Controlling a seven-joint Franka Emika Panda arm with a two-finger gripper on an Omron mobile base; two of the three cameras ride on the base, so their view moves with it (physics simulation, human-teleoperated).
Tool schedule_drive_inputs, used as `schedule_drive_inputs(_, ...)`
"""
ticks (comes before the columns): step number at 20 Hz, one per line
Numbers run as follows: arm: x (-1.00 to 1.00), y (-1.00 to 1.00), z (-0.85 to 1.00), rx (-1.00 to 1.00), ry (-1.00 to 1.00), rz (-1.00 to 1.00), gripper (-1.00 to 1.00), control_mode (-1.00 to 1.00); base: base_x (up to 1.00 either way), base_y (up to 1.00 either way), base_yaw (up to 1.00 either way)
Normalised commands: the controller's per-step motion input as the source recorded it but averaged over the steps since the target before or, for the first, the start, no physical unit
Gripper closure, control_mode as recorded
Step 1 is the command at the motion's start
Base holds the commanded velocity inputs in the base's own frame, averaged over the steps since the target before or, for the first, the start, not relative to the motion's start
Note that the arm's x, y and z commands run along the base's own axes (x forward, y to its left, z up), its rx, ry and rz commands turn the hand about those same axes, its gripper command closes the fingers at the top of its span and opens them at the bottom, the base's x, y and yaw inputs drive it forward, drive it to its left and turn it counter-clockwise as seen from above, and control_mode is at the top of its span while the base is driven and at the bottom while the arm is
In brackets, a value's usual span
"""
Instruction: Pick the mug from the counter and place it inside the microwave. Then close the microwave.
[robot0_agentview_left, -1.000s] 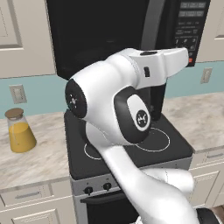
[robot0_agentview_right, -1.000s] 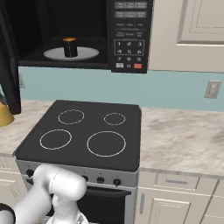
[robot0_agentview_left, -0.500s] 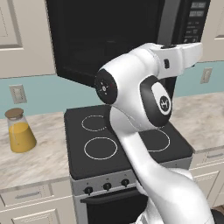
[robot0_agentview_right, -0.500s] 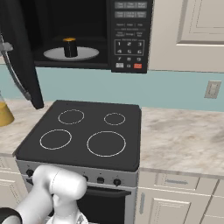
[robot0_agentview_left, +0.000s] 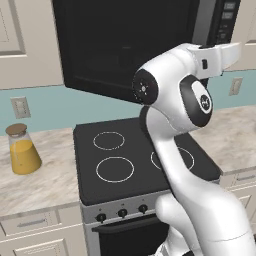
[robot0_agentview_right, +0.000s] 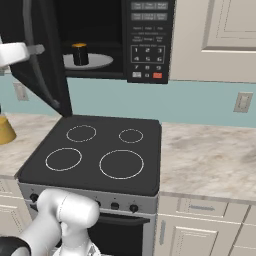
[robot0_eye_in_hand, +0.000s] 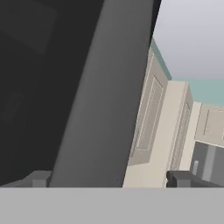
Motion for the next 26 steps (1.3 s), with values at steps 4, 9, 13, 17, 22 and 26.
schedule_drive_inputs(4,0.44,-0.37,0.02,0.00,0.00,0.00,-1.00,-1.00,0.00,0.00,0.00)
schedule_drive_inputs(9,0.51,-0.34,0.00,0.00,0.02,0.00,-1.00,-1.00,0.00,0.00,0.00)
schedule_drive_inputs(13,0.60,-0.32,0.00,0.00,0.04,0.00,-1.00,-1.00,0.00,0.00,0.00)
schedule_drive_inputs(17,0.60,-0.25,0.01,0.00,0.07,0.00,-1.00,-1.00,0.00,0.00,0.00)
schedule_drive_inputs(22,0.59,-0.15,0.02,0.00,0.09,0.00,-1.00,-1.00,0.00,0.00,0.00)
schedule_drive_inputs(26,0.51,-0.06,0.01,0.00,0.09,0.00,-1.00,-1.00,0.00,0.00,0.00)
